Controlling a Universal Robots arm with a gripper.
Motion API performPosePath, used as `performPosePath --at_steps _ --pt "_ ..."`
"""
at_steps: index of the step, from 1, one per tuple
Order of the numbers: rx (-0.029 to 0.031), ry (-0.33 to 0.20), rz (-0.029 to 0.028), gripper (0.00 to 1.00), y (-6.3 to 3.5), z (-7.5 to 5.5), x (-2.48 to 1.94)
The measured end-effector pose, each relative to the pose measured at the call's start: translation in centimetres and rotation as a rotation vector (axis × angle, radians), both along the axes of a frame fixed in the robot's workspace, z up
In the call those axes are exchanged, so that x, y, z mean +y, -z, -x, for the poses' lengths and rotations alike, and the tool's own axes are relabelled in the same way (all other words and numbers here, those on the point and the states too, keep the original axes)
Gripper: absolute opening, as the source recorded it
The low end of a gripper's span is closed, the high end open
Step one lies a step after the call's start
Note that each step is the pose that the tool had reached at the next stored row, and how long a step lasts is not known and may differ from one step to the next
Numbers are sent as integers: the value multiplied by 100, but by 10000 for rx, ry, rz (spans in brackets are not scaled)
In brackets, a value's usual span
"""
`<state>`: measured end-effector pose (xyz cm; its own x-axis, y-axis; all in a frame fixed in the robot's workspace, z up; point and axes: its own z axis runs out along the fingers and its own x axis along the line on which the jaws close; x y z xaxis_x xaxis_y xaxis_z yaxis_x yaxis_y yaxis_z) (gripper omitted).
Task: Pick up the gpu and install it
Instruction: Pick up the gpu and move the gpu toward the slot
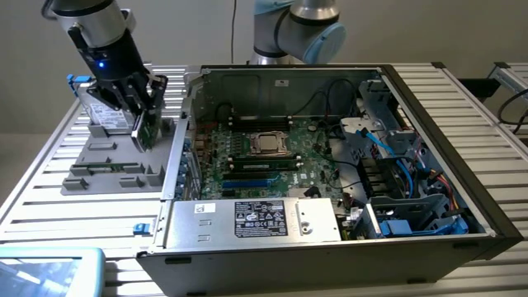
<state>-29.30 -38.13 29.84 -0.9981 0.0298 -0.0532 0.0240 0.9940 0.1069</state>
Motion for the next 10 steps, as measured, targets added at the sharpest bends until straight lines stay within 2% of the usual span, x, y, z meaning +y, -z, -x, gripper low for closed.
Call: performPosePath --at_steps 10 --pt "-1 0 -1 28 -455 1 0"
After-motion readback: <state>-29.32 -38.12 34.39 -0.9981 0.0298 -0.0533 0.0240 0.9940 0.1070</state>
